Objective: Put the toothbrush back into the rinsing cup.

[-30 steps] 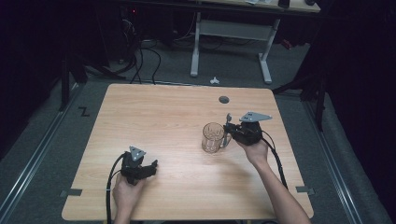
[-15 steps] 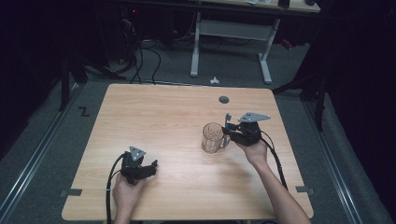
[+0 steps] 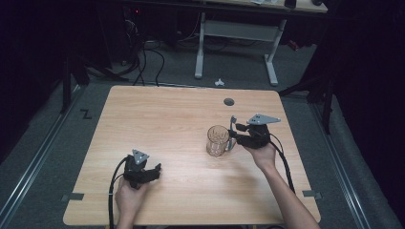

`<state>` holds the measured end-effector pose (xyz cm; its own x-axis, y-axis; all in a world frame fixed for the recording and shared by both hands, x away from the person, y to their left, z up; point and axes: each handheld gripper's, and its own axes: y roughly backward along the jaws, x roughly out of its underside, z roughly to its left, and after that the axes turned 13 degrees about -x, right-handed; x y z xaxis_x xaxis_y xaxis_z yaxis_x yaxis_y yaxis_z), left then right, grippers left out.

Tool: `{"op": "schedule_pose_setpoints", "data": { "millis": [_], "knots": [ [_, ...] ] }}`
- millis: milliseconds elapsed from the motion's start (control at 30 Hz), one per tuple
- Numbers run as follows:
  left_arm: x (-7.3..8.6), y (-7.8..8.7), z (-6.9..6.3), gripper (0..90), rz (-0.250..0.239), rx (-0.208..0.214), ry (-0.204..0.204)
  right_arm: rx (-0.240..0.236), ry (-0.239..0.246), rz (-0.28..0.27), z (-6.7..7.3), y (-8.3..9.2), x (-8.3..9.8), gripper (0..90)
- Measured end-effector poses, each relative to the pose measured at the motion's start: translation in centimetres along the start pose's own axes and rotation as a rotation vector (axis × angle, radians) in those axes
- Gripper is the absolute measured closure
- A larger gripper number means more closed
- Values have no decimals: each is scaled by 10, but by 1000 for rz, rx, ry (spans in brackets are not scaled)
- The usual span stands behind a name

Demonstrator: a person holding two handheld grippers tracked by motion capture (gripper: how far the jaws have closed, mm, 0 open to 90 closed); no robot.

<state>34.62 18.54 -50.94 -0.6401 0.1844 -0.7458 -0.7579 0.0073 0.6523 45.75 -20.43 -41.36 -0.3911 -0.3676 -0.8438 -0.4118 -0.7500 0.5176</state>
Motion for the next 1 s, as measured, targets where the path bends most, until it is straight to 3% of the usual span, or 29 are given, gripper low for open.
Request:
{"op": "schedule_pose_setpoints", "data": {
  "millis": [600,1000],
  "knots": [
    [0,0,0,249,0,0,0,19,-3,-24,-3,18,-1,546],
    [0,0,0,249,0,0,0,30,-35,-46,-6,30,14,573]
  ]
}}
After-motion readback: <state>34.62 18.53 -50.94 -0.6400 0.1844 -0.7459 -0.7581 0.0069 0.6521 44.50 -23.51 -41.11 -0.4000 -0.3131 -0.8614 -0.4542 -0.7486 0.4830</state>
